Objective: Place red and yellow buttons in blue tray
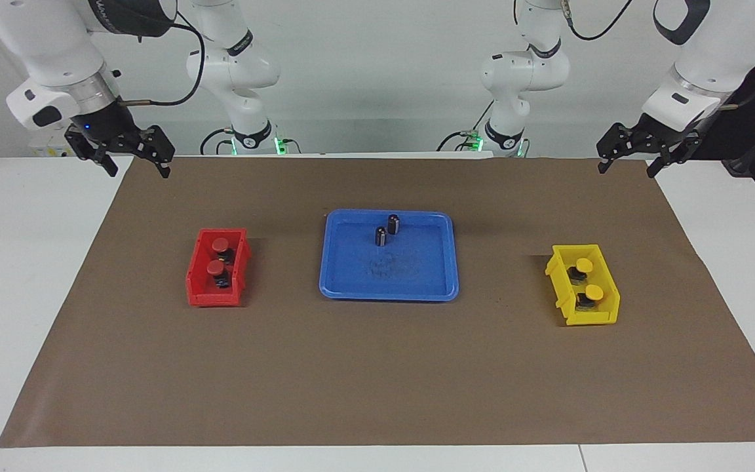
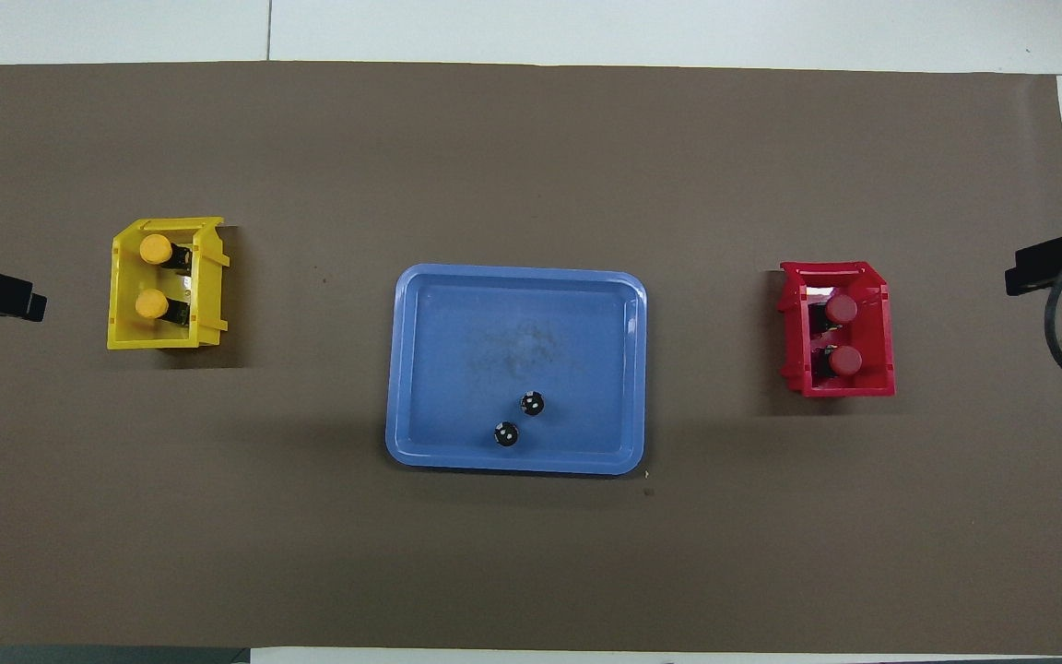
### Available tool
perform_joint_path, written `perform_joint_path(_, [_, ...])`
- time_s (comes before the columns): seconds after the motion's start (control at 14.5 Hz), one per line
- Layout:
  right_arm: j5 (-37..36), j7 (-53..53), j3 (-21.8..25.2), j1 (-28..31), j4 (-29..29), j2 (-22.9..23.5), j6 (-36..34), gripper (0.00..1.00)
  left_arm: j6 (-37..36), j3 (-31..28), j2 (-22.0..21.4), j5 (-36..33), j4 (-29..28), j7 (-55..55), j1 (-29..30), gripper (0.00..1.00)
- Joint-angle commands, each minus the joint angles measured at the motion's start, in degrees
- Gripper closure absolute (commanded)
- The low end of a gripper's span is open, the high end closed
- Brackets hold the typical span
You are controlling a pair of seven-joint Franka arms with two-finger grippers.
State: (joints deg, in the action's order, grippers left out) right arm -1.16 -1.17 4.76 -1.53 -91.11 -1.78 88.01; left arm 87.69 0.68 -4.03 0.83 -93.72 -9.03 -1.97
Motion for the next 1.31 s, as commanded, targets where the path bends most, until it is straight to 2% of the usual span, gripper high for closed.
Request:
perform_joint_path(0.0, [0.46, 0.03, -0.28, -0.23, -2.93, -0.42, 2.86, 0.00, -0.42, -0.16, -1.16, 0.84, -1.21, -0.64, 0.30, 0.00])
perform_joint_path(0.34, [2.39, 4.68, -0.45, -3.65, -10.21, 4.76, 16.19, 0.00, -0.76, -0.16, -1.24, 0.84, -1.21, -0.64, 0.30, 0.00])
perform_joint_path(0.48, [2.57, 4.51, -0.45, -4.00, -17.84, 5.03, 25.76, 0.00, -0.94, -0.16, -1.16, 0.75, -1.21, -0.38, 0.30, 0.00])
perform_joint_path(0.62, [2.83, 4.42, -0.45, -4.01, -23.65, 5.47, 33.60, 0.06, -2.26, -0.42, -1.24, 0.75, -1.29, -0.47, 0.56, 0.00])
perform_joint_path(0.96, [2.83, 4.25, -0.54, -4.01, -30.34, 5.21, 40.30, 0.25, -2.52, -0.42, -1.24, 0.75, -1.29, -0.56, 1.53, 0.00])
perform_joint_path(1.24, [2.83, 2.93, -0.45, -3.48, -32.73, 5.73, 42.68, 0.28, -2.88, -0.24, -1.33, 0.75, -1.21, -0.47, 1.45, 0.00])
